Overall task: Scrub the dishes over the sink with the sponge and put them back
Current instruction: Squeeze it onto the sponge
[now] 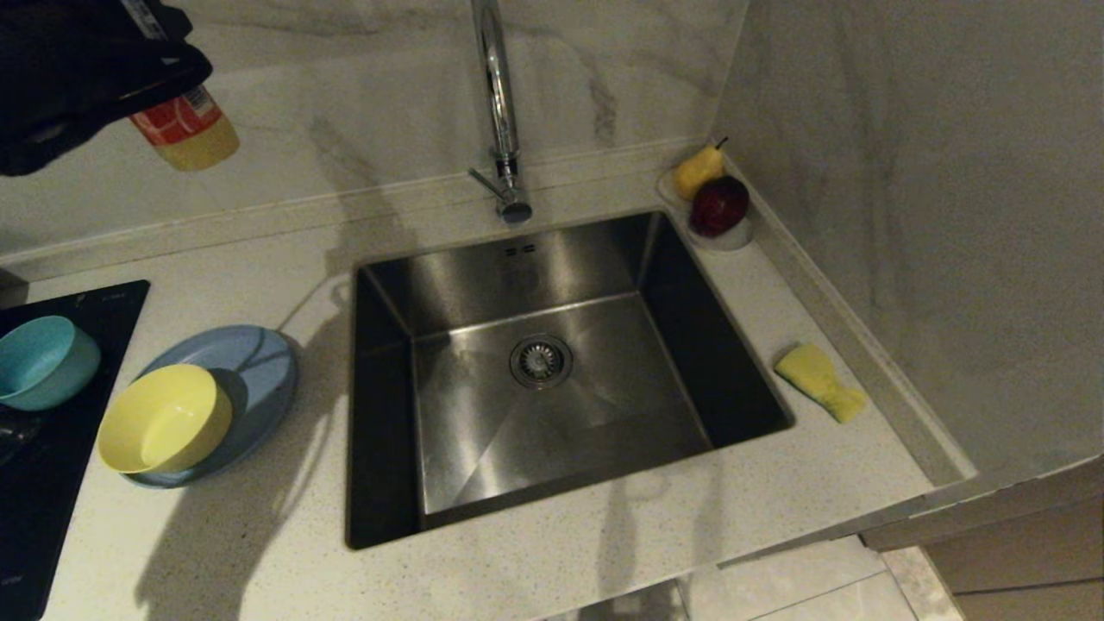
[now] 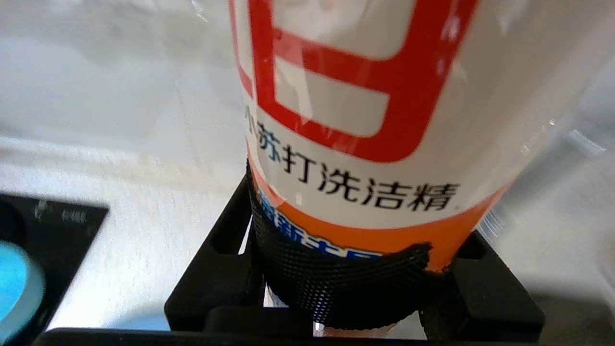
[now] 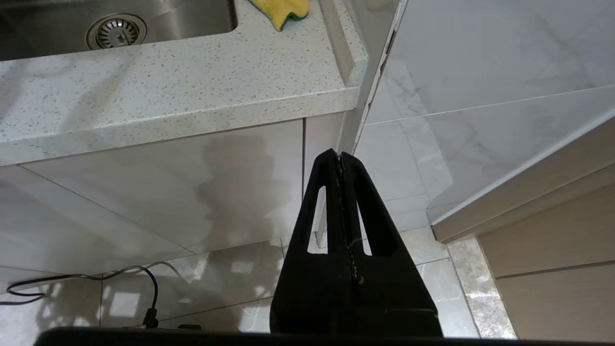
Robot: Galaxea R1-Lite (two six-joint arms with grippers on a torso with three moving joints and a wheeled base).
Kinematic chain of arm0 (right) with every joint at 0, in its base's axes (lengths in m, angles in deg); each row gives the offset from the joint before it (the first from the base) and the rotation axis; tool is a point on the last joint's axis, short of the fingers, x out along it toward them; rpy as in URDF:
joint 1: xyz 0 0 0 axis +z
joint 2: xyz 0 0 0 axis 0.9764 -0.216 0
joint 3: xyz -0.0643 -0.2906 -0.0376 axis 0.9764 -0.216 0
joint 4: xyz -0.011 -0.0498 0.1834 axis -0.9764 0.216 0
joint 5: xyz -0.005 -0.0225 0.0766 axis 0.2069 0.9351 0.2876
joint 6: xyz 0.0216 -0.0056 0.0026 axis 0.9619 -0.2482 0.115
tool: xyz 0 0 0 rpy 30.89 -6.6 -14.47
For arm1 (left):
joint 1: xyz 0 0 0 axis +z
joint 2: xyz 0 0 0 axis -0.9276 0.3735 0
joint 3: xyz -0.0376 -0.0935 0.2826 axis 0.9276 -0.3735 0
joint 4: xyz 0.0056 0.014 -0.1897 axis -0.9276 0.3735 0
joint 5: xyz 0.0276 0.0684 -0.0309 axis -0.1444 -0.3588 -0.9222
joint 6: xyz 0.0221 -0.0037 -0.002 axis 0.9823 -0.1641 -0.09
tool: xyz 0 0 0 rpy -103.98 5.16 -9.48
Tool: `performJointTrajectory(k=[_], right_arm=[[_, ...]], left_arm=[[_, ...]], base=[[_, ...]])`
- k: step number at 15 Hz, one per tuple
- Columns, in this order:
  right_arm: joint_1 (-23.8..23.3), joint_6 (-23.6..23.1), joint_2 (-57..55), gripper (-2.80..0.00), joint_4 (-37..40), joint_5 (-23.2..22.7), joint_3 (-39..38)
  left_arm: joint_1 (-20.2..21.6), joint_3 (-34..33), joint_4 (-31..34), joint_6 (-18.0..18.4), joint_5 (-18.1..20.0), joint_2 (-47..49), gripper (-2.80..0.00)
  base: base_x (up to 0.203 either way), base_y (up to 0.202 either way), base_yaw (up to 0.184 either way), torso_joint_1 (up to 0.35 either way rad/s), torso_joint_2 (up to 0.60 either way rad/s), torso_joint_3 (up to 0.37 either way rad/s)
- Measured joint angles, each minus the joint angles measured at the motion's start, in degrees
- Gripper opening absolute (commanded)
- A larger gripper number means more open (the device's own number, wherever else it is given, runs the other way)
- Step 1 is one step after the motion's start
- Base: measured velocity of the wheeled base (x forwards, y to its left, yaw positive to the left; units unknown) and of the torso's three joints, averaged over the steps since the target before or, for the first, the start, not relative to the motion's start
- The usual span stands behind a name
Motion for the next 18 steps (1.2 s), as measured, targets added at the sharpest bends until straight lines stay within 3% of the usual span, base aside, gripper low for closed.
performJointTrajectory(k=[3,6,10,18], right_arm=[[0.0,0.0,0.0,-2.8,0.0,0.0,0.0],[0.0,0.0,0.0,-2.8,0.0,0.0,0.0],[0.0,0.0,0.0,-2.8,0.0,0.0,0.0],[0.0,0.0,0.0,-2.8,0.0,0.0,0.0]], left_arm=[[-6.8,-1.6,10.8,0.6,1.6,-8.8,-2.8],[-11.5,-1.7,17.8,4.1,5.8,-15.1,-2.8],[-17.2,0.3,18.8,12.0,6.6,-17.4,-2.8],[-22.4,13.2,18.1,14.4,5.9,-5.9,-2.8]], base=[[0.0,0.0,0.0,0.0,0.0,0.0],[0.0,0.0,0.0,0.0,0.0,0.0],[0.0,0.0,0.0,0.0,0.0,0.0],[0.0,0.0,0.0,0.0,0.0,0.0]])
